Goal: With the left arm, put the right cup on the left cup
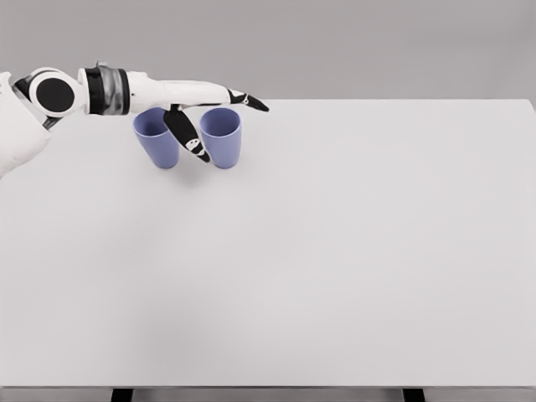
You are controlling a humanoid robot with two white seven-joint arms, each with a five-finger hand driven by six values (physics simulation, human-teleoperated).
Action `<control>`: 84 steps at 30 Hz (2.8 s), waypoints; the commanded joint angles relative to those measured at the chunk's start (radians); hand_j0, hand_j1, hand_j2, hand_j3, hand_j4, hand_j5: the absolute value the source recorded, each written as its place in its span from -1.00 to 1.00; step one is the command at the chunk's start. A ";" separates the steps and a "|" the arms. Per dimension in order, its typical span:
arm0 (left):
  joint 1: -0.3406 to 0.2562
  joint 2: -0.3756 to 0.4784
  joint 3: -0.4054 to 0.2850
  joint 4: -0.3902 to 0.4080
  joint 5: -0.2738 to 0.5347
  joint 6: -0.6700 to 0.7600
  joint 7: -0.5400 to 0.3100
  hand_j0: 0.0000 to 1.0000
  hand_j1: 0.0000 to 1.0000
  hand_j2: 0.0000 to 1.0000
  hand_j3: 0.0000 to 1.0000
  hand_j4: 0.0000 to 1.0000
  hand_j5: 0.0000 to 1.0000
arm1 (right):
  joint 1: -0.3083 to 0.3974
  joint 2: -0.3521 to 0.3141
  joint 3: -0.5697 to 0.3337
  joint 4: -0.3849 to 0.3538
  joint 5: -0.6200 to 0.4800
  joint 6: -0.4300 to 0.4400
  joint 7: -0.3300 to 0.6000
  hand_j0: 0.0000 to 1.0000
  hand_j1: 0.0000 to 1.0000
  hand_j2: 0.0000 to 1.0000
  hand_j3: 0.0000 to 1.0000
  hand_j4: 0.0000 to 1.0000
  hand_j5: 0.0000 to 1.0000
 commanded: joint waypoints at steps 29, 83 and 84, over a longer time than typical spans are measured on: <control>-0.002 -0.066 0.033 0.126 -0.172 -0.020 0.025 1.00 1.00 1.00 1.00 1.00 1.00 | 0.000 0.000 0.000 0.000 0.000 0.000 0.000 1.00 1.00 1.00 1.00 1.00 1.00; 0.034 -0.167 0.050 0.304 -0.245 -0.035 0.110 0.27 0.27 0.27 0.27 0.27 0.27 | 0.000 0.000 0.000 0.000 0.000 0.000 0.000 1.00 1.00 1.00 1.00 1.00 1.00; 0.034 -0.159 0.051 0.304 -0.245 -0.064 0.111 0.27 0.27 0.27 0.27 0.27 0.27 | 0.000 0.000 0.000 0.000 0.000 0.000 0.000 1.00 1.00 1.00 1.00 1.00 1.00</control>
